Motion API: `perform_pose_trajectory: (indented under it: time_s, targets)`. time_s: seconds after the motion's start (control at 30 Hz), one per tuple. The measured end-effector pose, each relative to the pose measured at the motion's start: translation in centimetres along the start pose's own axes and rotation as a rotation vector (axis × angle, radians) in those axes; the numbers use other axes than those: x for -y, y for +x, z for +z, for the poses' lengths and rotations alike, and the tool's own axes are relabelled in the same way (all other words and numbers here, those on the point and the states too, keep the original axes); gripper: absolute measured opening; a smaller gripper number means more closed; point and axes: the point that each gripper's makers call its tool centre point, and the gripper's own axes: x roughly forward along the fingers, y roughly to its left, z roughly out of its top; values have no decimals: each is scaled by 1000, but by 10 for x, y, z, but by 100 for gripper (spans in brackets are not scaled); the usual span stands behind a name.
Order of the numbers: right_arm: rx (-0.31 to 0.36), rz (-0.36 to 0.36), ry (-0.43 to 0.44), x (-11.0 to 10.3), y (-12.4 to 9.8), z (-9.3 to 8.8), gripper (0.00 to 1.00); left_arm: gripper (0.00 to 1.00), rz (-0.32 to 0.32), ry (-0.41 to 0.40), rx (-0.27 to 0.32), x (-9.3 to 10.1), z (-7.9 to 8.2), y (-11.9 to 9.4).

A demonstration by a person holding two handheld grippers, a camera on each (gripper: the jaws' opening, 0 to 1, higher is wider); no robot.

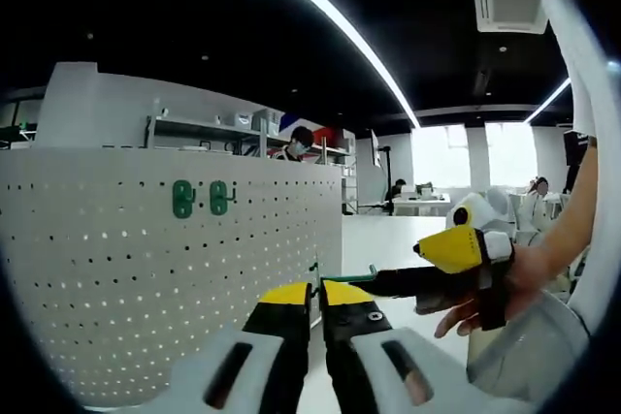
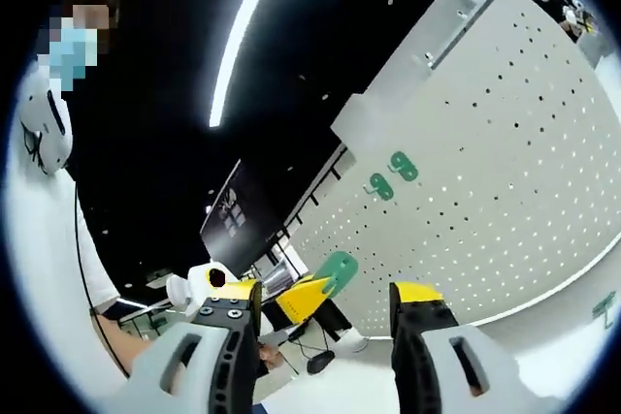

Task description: Insert the hook assembly into the mounting plate slot until the hook locks in place.

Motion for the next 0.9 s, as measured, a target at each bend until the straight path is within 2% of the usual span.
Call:
perform_pose_trajectory:
  time_s: [0.53,0.9]
  targets:
    - [-14,15,66,-2,13,-3,20,4,-9,2,2,7,1,1]
    - [-2,5,112,1,18,-1,12,4,-14,8,0,11,0,3]
